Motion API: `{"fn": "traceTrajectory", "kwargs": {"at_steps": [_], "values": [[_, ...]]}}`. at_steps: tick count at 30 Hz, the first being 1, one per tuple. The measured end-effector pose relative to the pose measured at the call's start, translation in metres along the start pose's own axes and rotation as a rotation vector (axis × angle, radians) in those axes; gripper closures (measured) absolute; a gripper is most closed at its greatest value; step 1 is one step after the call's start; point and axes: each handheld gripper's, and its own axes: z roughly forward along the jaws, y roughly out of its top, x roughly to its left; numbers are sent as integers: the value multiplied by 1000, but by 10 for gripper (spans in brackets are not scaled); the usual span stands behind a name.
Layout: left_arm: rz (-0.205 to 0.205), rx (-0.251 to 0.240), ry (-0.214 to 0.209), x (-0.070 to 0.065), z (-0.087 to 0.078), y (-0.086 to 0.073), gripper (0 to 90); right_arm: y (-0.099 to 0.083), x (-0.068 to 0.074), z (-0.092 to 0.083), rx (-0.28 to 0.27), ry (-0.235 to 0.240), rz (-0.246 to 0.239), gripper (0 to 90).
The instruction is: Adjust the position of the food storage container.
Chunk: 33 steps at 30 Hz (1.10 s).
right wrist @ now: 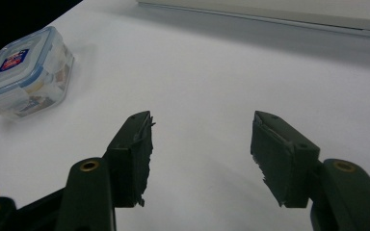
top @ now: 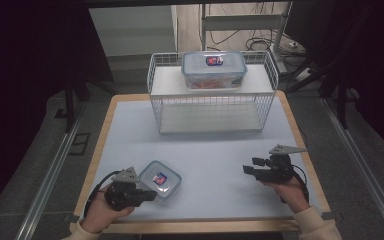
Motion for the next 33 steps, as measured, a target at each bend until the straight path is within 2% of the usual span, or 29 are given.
{"fn": "traceTrajectory", "kwargs": {"at_steps": [3,7,11,16,33], "values": [[2,27,-14,-4,7,-6,897,0,0,1,1,5,-1,403],[13,76,4,-6,17,-10,892,0,0,1,0,7,-1,404],[4,86,10,-4,25,-9,894,0,0,2,2,2,6,403],[-9,88,1,-3,32,-6,897,0,0,2,3,0,2,403],[-11,79,48,-7,59,17,893,0,0,3,12,0,3,403]]}}
